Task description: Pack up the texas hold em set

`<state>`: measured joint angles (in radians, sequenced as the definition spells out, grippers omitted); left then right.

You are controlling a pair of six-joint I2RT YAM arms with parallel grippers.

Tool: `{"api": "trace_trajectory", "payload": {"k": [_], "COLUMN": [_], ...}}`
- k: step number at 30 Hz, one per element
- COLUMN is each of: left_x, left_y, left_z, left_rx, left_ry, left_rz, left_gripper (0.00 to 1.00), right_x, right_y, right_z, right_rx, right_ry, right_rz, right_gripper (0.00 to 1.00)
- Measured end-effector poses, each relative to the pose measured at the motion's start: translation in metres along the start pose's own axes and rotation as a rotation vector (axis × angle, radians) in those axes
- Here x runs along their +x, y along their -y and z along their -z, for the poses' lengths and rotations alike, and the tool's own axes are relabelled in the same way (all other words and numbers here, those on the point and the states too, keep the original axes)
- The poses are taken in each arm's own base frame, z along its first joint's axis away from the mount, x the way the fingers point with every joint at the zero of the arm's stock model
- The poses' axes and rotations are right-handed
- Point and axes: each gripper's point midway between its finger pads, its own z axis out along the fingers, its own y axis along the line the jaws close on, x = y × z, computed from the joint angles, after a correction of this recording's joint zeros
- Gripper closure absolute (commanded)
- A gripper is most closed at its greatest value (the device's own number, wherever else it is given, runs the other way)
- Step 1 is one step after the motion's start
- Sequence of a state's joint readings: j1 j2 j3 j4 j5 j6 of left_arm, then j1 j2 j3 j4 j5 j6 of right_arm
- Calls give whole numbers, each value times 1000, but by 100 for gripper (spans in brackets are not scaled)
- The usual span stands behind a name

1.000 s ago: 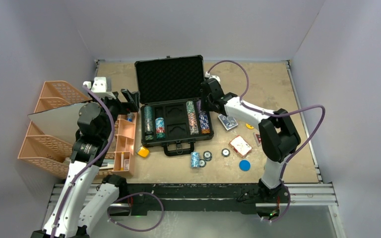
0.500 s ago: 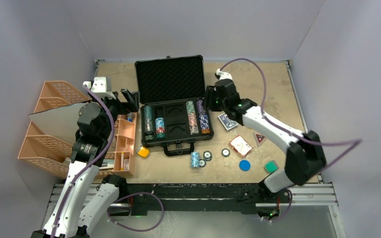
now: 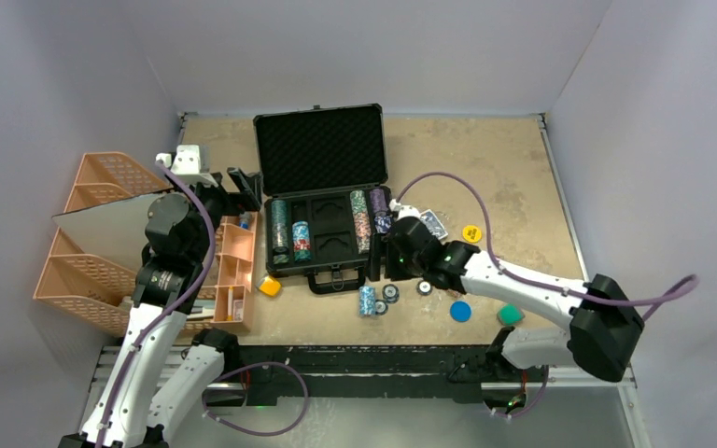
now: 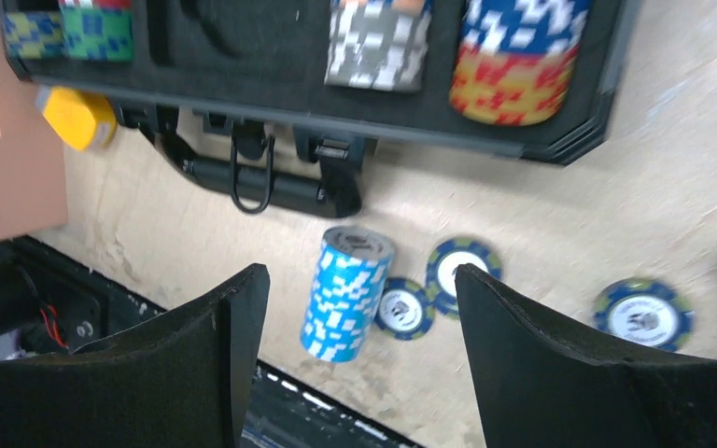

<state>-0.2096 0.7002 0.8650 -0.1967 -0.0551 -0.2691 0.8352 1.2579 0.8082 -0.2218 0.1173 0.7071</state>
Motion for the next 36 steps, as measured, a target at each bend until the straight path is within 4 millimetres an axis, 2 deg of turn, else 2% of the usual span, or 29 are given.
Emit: {"api": "trace_trajectory", "payload": {"k": [2, 7, 11, 19, 24, 30, 36], "left_x": [0, 0, -2, -6, -6, -7, -9], "left_y": [0, 0, 0, 1, 1, 2, 2], "left_z": [0, 0, 2, 5, 6, 7, 9], "left_rx": [0, 0, 2, 5, 5, 8, 12], "left_ry": [0, 1, 9, 23, 22, 25, 34], "left_rz": [0, 0, 1, 1, 1, 1, 2], "left_gripper": [11, 11, 11, 11, 11, 11, 11], "right_x": [25, 54, 69, 88, 99, 100, 95], "right_y": [-10, -7, 0, -9, -17, -22, -25], "right_z": [-5, -19, -27, -33, -37, -37, -27], "right_rx": [2, 69, 120, 104, 82, 65, 36], "right_ry": [-55, -122, -163, -211, -240, -238, -218], "right_rz": [13, 13, 8, 22, 22, 7, 13], "right_gripper": [26, 33, 34, 37, 56, 74, 75]}}
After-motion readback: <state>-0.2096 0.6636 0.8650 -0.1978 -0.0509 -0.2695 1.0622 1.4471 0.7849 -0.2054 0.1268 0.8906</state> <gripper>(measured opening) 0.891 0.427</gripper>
